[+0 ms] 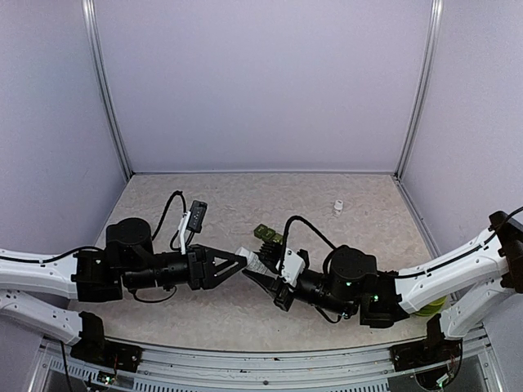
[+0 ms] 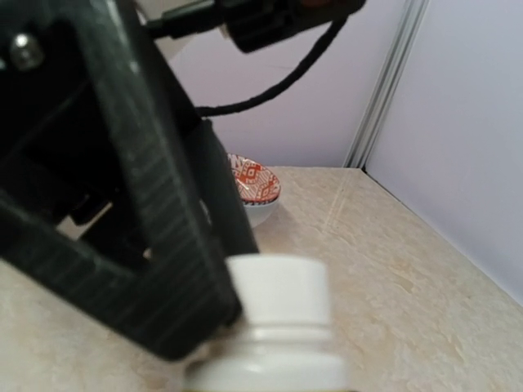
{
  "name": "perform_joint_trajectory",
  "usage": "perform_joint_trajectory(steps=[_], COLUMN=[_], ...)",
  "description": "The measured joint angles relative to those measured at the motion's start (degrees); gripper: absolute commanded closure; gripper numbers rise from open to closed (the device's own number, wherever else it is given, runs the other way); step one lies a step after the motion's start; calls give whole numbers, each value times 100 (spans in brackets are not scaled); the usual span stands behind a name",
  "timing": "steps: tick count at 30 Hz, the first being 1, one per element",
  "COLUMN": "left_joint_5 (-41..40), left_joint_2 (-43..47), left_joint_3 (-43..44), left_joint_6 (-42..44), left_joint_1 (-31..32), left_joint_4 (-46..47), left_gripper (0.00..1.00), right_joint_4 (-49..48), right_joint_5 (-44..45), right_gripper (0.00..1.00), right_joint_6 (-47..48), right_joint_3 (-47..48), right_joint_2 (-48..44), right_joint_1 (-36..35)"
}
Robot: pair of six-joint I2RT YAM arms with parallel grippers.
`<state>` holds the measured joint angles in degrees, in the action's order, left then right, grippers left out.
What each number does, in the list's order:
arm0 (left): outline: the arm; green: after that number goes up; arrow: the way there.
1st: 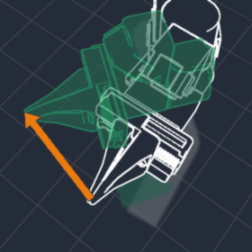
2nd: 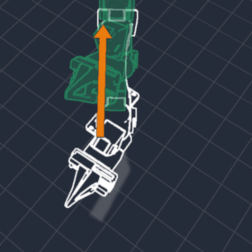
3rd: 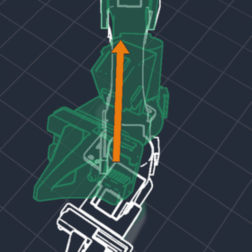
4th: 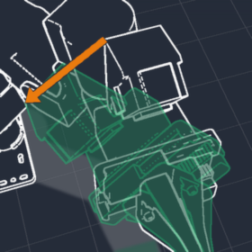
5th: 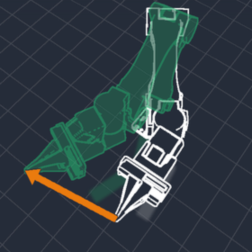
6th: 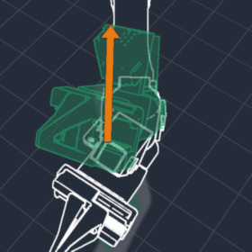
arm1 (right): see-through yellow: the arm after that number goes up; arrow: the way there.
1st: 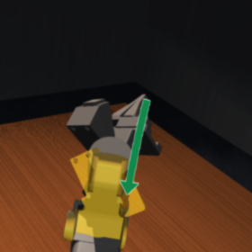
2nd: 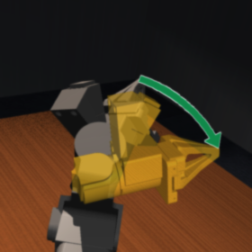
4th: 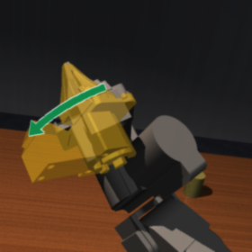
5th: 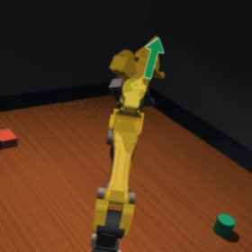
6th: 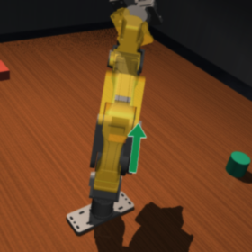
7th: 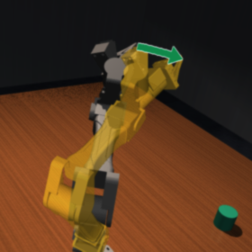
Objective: Sort the pills into containers
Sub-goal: Screw the lid of the pill bottle onto the pill bottle, then pass from the right arm to the left
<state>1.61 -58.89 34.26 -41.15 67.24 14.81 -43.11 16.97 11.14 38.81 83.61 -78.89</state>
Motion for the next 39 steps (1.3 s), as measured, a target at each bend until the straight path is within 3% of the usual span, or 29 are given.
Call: perform_joint_trajectory(steps=[8,19,39], left_joint_5=[105,247,374], left_joint_2=[2,0,-63], left_joint_3=[39,39,22], left_joint_6=[4,9,11], left_joint_1=[-48,-96,-133], left_joint_4=[109,243,385], left_gripper=[42,55,66], right_joint_4=[2,0,-22], right_joint_5=[-17,-33,-129], right_gripper=[93,93,93], right_joint_6=[15,13,-28], right_joint_3=[0,0,0], right_joint_2=[0,7,17], right_joint_1=[0,0,0])
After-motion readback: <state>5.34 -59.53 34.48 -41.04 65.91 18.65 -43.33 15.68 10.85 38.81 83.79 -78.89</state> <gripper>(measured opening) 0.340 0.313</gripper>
